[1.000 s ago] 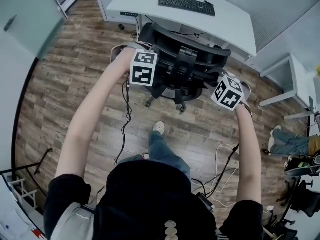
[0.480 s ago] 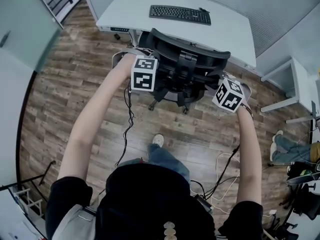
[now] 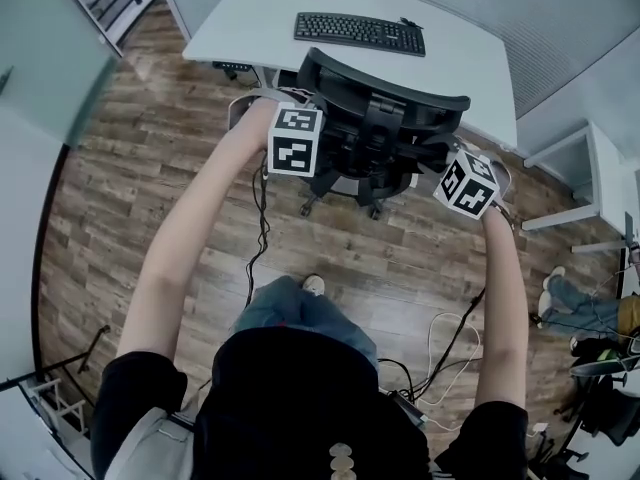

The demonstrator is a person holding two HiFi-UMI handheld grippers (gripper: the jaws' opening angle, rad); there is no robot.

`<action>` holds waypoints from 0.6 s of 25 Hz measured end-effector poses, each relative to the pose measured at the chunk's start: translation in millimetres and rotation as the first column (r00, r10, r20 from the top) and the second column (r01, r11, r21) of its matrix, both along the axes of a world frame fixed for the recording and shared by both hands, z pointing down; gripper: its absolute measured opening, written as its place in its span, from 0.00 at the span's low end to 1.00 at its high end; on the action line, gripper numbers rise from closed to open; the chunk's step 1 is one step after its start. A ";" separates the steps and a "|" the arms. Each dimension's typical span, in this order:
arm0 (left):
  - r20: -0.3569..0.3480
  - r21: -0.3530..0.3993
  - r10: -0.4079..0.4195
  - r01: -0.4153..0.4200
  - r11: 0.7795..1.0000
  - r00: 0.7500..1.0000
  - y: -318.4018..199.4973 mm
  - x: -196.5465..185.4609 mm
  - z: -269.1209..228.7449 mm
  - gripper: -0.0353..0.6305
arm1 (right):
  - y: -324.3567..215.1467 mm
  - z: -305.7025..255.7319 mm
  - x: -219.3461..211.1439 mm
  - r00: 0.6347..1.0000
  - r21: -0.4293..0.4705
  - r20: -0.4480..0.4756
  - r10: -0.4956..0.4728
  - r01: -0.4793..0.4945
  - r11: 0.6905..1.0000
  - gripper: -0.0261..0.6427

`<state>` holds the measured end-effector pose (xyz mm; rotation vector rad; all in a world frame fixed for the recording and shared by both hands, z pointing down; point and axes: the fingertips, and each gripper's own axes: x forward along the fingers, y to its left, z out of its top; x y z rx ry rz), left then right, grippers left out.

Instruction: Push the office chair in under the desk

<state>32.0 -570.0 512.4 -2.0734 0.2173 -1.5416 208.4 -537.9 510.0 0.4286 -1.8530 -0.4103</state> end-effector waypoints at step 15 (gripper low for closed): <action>0.008 -0.046 0.023 -0.022 0.999 1.000 -114.6 10.8 -5.4 0.25 | -109.6 -4.7 9.5 1.000 -0.062 0.014 0.017 -0.016 0.998 0.22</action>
